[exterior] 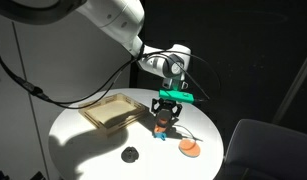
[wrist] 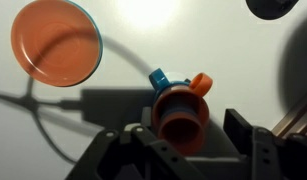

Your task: Put the small blue cup and small orange cup in the box

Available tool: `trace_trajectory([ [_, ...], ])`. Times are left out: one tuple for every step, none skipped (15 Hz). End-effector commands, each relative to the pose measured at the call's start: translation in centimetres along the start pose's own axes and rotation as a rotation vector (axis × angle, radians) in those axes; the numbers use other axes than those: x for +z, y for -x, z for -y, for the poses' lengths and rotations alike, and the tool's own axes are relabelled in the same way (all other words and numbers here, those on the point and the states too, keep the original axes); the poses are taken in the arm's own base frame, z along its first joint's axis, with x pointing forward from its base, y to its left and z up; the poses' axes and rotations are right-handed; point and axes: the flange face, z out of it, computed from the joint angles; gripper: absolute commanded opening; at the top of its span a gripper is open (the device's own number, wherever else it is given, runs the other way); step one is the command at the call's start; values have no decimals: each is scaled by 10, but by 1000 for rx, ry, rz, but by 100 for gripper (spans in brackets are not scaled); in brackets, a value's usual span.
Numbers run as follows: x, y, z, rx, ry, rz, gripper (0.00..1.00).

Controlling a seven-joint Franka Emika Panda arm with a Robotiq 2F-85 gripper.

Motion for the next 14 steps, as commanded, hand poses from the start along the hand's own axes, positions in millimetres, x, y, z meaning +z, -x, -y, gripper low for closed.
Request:
trace_trajectory([
  [-6,2,-7,-14,-6,-3,43],
  [-6,2,-7,-14,-6,-3,34],
  [-6,2,-7,-14,-6,-3,27],
  [-7,2,-7,-15,-5,-3,19],
  [-7,2,-7,-15,-5,-5,12],
  [-8,2,-7,-16,-5,-6,4],
  [-9,2,-7,-16,-3,-7,1],
  [-11,2,-6,-18,-2,-8,0],
  [-12,2,-6,-19,0,-11,0],
  [-14,2,-6,-19,3,-13,0],
  [-16,2,-6,-20,4,-16,1],
  [-18,1,-5,-21,6,-19,0],
  [-20,1,-5,-21,7,-21,0],
  [-23,0,-5,-22,9,-25,0],
])
